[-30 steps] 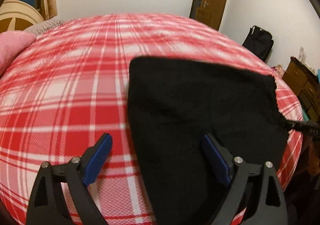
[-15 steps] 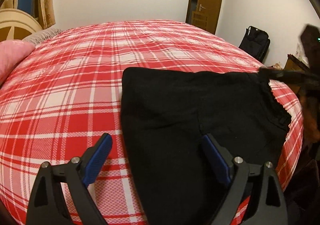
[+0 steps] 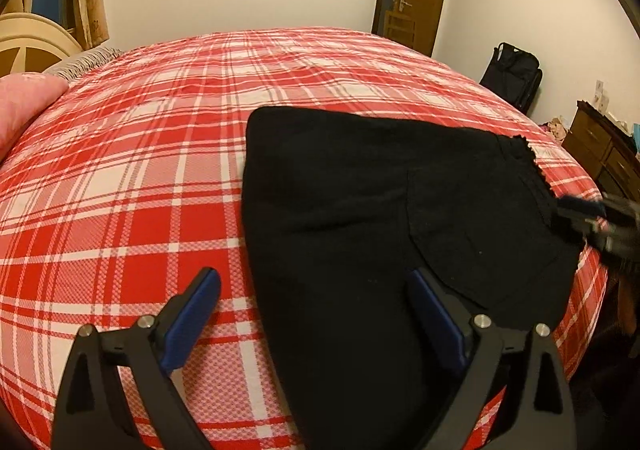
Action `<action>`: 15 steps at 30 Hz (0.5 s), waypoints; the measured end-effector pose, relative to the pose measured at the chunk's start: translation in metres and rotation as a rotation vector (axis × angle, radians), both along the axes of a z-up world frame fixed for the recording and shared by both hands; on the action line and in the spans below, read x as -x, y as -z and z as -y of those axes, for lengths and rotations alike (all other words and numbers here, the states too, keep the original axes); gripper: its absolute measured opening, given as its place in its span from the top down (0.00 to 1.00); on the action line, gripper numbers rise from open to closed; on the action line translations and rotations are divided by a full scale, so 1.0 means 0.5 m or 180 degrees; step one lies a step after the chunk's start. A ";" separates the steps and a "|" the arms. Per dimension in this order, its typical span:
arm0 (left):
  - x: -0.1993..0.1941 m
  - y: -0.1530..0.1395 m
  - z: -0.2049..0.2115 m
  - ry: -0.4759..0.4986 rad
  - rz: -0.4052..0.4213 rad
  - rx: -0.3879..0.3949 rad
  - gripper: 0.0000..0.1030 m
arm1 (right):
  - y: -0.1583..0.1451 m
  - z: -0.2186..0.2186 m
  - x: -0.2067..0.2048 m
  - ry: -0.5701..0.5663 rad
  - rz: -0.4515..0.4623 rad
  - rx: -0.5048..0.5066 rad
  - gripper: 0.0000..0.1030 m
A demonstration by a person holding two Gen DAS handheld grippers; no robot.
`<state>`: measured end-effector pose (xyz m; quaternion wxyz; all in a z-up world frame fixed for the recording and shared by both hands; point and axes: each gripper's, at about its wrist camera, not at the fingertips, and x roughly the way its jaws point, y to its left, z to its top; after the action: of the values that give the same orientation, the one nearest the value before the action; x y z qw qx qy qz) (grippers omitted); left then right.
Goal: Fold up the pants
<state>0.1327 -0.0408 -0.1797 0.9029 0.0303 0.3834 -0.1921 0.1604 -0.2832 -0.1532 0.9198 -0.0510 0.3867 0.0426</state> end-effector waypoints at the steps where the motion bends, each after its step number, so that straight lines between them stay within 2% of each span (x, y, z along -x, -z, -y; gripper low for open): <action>1: 0.001 0.000 0.001 -0.0002 0.0000 -0.0006 0.04 | 0.003 0.006 -0.001 0.0007 0.0005 -0.0032 0.51; 3: 0.000 0.003 0.002 -0.0003 -0.0025 -0.0007 0.04 | 0.011 0.013 0.002 0.0013 0.0041 -0.0025 0.46; 7: -0.004 0.011 -0.001 -0.0013 -0.0073 0.0019 0.02 | 0.023 0.049 0.000 0.0097 -0.0020 -0.0406 0.40; 15: -0.003 0.017 -0.007 -0.0007 -0.0109 0.0079 0.00 | 0.027 0.061 -0.004 0.0134 -0.0099 -0.0577 0.39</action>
<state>0.1340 -0.0374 -0.1885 0.8967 0.0153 0.3964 -0.1963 0.1625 -0.3135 -0.1665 0.9152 0.0413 0.3965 0.0589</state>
